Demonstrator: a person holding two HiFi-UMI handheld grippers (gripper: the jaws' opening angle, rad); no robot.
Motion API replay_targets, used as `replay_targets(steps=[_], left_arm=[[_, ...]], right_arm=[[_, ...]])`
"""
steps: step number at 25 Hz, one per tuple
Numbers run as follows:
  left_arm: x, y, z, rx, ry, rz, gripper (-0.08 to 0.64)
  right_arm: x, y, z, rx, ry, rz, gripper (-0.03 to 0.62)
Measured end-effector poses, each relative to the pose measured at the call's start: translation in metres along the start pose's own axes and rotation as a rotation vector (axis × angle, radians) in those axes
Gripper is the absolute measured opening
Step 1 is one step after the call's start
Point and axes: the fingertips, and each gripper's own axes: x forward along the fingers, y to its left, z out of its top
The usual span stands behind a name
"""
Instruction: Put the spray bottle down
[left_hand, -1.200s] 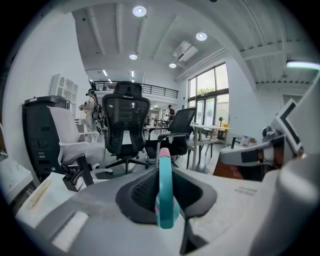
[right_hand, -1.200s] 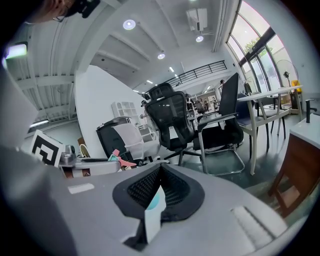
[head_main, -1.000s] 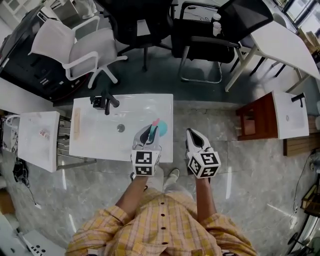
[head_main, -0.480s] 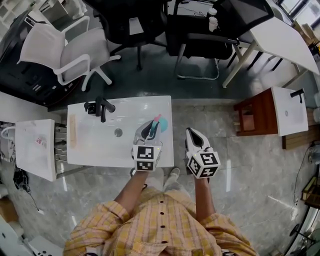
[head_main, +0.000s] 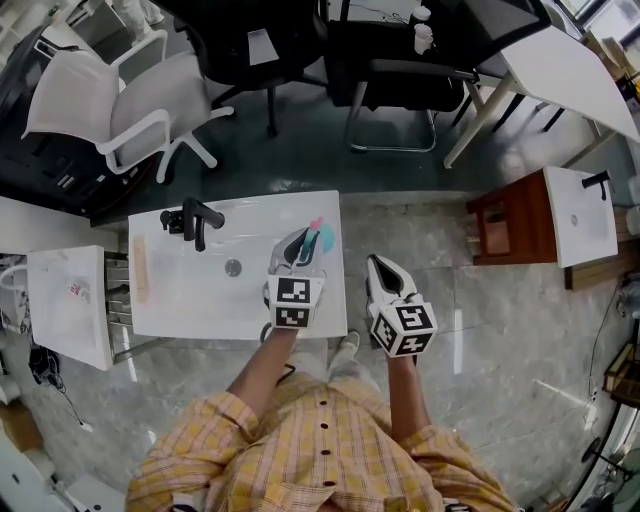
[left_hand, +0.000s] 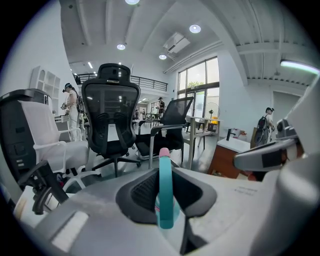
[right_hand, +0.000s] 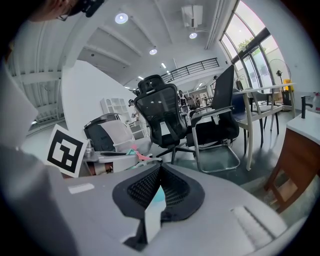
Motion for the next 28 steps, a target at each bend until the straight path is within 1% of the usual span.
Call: replay_targets(steps=[6,13,23,28], left_arm=[[0.016,0.0,0.002,0.015,0.016,-0.008,0.071],[0.032,0.0,-0.001,0.023,0.036,-0.006,0.071],[0.047,-0.006,0.005,0.051,0.034,-0.019,0.071],[0.051,-0.004,0.005,0.044,0.038,-0.018,0.071]], right_arm=[[0.002,-0.008,-0.001,0.016,0.003,-0.015,-0.001],[0.008,-0.011,-0.004,0.028,0.009,-0.01,-0.002],[0.012,-0.018,-0.006,0.045,0.014,-0.005,-0.002],[0.011,-0.026,-0.006,0.051,0.014,-0.015,0.0]])
